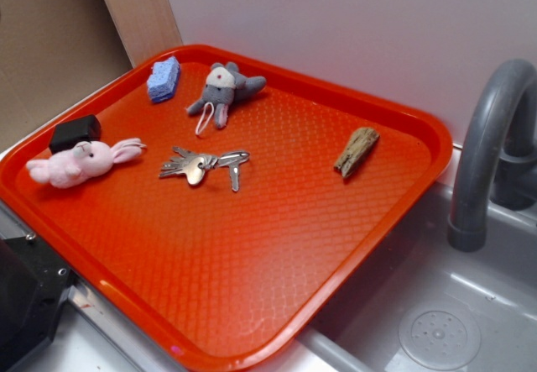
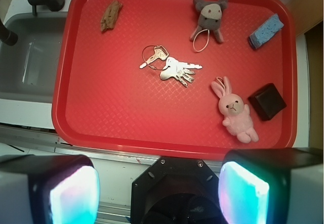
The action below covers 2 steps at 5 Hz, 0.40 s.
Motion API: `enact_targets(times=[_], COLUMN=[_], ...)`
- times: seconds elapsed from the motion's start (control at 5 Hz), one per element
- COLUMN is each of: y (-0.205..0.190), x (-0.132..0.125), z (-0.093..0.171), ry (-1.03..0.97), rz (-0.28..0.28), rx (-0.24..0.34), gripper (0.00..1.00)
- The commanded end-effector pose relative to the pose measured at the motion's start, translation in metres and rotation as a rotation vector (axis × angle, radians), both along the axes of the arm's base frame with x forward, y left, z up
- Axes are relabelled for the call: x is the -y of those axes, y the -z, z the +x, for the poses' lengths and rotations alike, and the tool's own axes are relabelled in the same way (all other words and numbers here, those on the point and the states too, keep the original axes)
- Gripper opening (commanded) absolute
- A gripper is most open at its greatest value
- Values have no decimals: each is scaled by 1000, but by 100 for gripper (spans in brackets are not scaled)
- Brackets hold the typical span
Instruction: Grab the blue sponge.
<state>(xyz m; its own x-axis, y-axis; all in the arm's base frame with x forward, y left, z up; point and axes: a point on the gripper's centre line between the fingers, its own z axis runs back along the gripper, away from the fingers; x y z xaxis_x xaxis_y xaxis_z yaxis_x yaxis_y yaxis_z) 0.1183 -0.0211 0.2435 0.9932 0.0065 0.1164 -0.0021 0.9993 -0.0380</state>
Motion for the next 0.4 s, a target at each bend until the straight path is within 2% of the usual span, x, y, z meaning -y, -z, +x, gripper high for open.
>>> enact_targets(times=[0.0, 0.2], y=[0, 1], x=[0, 1], z=[0, 19], ry=[0, -75], rz=[0, 9], rx=[0, 19], gripper=[100, 100])
